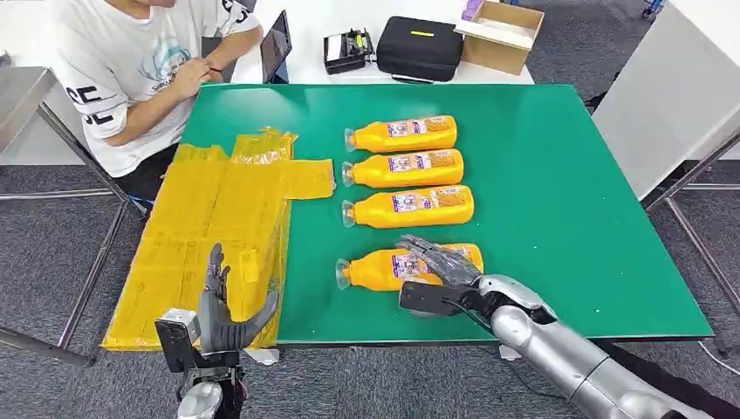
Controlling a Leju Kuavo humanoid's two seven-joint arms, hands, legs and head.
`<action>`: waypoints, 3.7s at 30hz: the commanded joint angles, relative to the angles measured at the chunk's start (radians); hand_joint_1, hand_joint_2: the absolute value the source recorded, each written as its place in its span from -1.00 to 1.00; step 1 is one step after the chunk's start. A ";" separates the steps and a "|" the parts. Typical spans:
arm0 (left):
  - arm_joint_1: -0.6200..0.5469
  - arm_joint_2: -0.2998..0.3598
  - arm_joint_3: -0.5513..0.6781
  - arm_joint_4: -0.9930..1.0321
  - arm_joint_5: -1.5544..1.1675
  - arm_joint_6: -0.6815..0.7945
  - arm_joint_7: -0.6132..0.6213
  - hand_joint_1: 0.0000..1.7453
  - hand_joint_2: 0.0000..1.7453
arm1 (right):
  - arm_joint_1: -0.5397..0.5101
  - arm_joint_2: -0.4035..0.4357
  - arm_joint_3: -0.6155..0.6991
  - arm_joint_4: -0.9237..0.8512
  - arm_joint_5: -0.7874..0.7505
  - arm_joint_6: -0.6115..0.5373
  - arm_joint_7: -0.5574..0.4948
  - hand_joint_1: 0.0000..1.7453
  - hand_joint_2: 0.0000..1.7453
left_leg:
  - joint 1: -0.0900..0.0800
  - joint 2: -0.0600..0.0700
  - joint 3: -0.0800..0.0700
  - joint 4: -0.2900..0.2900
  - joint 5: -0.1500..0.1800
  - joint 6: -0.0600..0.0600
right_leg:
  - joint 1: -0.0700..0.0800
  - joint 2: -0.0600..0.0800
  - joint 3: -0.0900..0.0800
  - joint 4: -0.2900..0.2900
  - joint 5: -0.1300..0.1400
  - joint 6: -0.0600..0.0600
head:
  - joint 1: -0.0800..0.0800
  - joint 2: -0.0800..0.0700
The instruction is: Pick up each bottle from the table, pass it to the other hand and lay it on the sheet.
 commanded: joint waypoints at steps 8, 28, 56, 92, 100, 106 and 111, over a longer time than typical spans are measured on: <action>-0.011 0.017 0.017 0.033 -0.002 0.000 0.001 -1.00 1.00 | 0.068 -0.056 -0.009 -0.076 0.032 -0.005 0.020 -1.00 1.00 | 0.000 0.001 0.003 0.000 -0.001 0.000 | 0.001 0.000 0.004 -0.001 -0.001 -0.003 | 0.000 0.000; -0.006 0.014 -0.008 0.050 0.005 -0.003 0.033 -1.00 1.00 | 0.150 0.054 -0.180 0.082 0.226 -0.068 0.082 -1.00 1.00 | 0.001 0.001 0.006 -0.001 -0.002 0.000 | 0.002 -0.001 0.006 -0.003 -0.001 -0.004 | 0.000 0.000; -0.034 0.009 -0.015 0.116 0.016 -0.028 0.044 -1.00 1.00 | 0.089 -0.126 -0.089 0.037 0.181 0.144 0.148 0.96 1.00 | 0.000 0.000 0.009 0.000 -0.002 0.001 | 0.001 -0.003 0.010 -0.003 -0.001 -0.004 | 0.000 0.000; 0.043 0.010 -0.021 0.005 0.059 -0.039 0.017 -1.00 1.00 | 0.247 0.454 -0.522 -0.242 0.160 -0.504 -0.257 1.00 1.00 | 0.001 0.008 0.004 0.001 -0.004 0.000 | 0.002 0.006 0.002 0.001 -0.002 -0.004 | 0.000 0.000; 0.065 0.015 -0.032 -0.093 0.134 -0.068 0.034 -1.00 1.00 | 0.339 0.506 -0.597 -0.323 0.112 -0.639 -0.358 1.00 1.00 | 0.001 0.002 0.006 0.000 -0.004 0.000 | 0.002 0.000 0.005 -0.001 -0.003 -0.004 | 0.000 0.000; 0.065 0.050 -0.080 -0.139 0.218 -0.184 0.077 -1.00 1.00 | 0.352 0.525 -0.622 -0.274 0.065 -0.622 -0.420 1.00 1.00 | 0.001 0.003 0.005 0.000 -0.003 0.000 | 0.002 0.001 0.004 -0.001 -0.002 -0.004 | 0.000 0.000; 0.059 0.049 -0.081 -0.144 0.221 -0.183 0.085 -1.00 1.00 | 0.351 0.527 -0.622 -0.264 0.063 -0.623 -0.428 1.00 1.00 | 0.000 0.003 0.004 -0.001 -0.002 0.000 | 0.001 0.001 0.003 -0.001 -0.001 -0.002 | 0.000 0.000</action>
